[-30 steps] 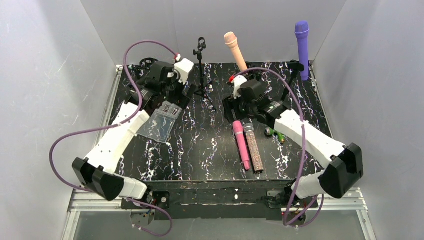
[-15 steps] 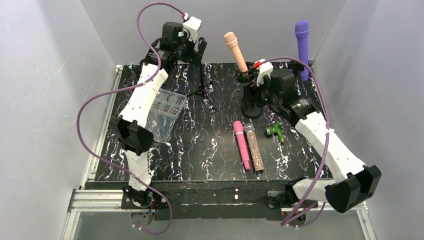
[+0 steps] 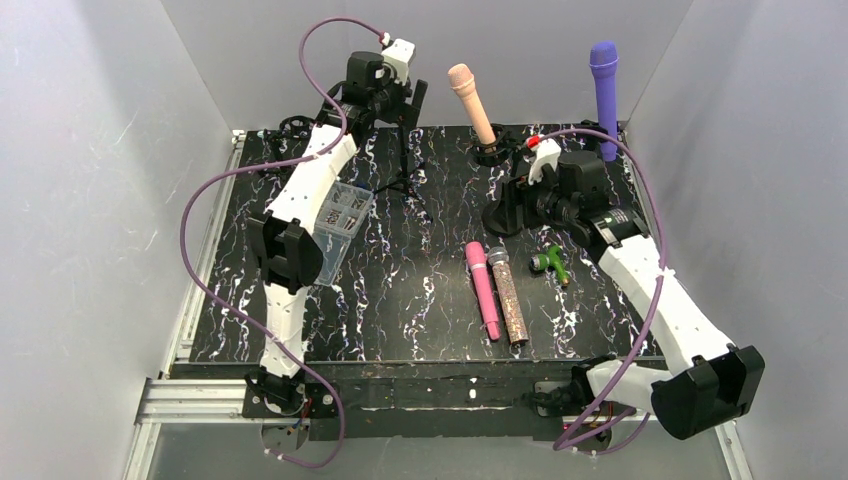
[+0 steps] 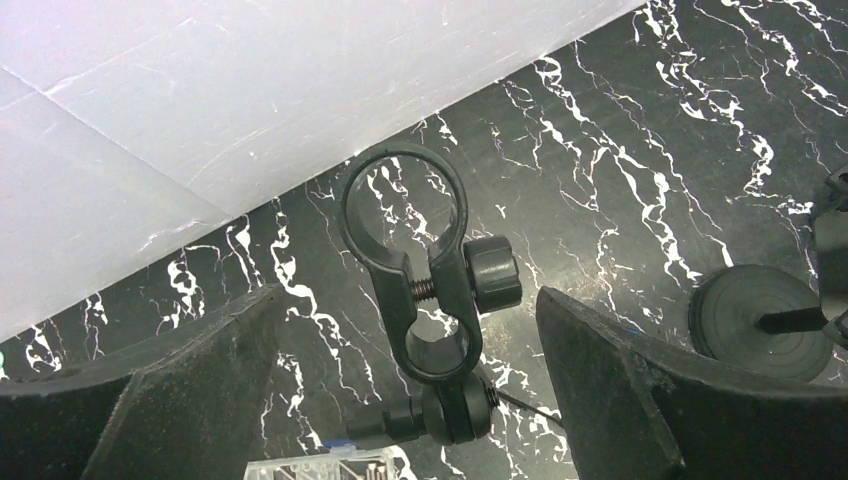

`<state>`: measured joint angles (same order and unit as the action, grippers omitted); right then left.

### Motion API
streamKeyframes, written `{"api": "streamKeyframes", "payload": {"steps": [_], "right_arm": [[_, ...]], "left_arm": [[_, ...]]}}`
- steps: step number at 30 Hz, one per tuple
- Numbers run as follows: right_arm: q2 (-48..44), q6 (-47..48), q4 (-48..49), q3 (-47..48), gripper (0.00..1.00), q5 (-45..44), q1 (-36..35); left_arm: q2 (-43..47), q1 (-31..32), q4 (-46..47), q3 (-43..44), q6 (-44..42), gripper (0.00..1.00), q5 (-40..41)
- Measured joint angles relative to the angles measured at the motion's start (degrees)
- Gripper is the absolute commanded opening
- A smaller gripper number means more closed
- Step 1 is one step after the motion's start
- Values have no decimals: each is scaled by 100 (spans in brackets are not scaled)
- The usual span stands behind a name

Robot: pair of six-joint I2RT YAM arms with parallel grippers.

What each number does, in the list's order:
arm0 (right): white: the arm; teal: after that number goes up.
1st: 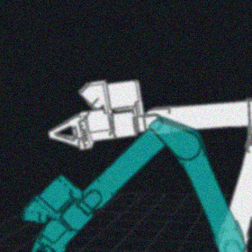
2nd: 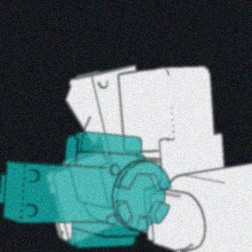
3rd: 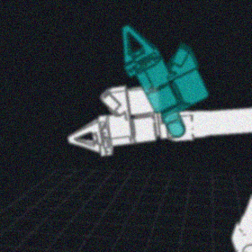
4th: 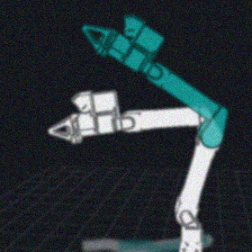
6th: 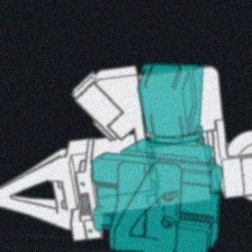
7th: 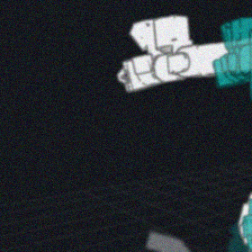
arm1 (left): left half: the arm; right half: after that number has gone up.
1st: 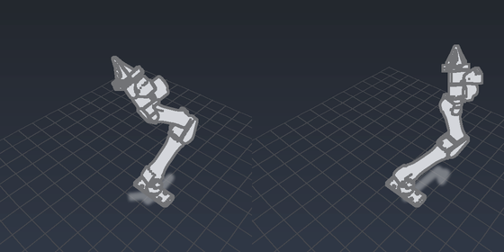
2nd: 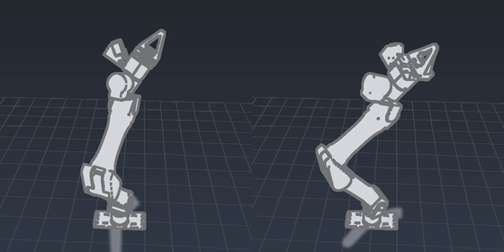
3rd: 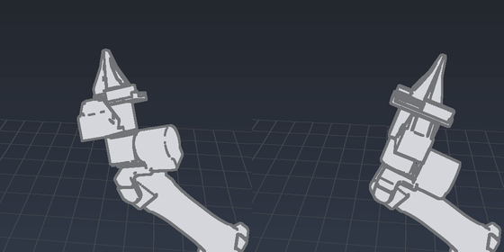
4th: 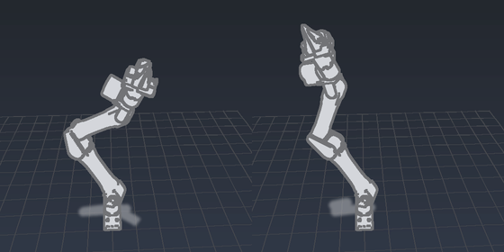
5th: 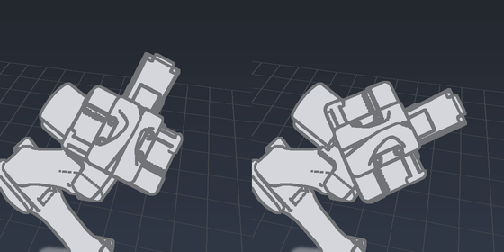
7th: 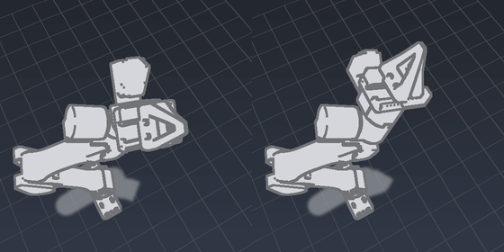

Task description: Remove the microphone from the stand

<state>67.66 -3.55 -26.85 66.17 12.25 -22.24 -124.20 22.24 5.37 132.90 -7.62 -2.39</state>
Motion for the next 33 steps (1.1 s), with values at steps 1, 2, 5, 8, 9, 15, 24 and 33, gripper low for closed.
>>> {"api": "streamKeyframes", "payload": {"steps": [1,2,5,8,9,15,24,33], "right_arm": [[-26,-20,0,-15,79,22,20],[-52,-35,9,-35,79,46,42],[-107,-72,26,-63,79,142,94],[-160,-90,85,-160,79,210,136],[-162,-98,96,-181,79,227,153],[-184,-127,153,-308,79,337,229],[-315,-219,186,-389,79,468,374],[-343,-234,254,-426,79,595,450]], "left_arm": [[-9,0,39,4,17,92,0],[-11,0,50,13,26,89,2],[-11,0,87,50,92,74,0],[-11,0,125,66,138,66,-7],[-11,0,122,66,157,63,-15],[-11,0,140,-37,273,23,-68],[264,0,623,-660,422,0,-153],[496,-2,986,-1145,557,0,-125]]}}
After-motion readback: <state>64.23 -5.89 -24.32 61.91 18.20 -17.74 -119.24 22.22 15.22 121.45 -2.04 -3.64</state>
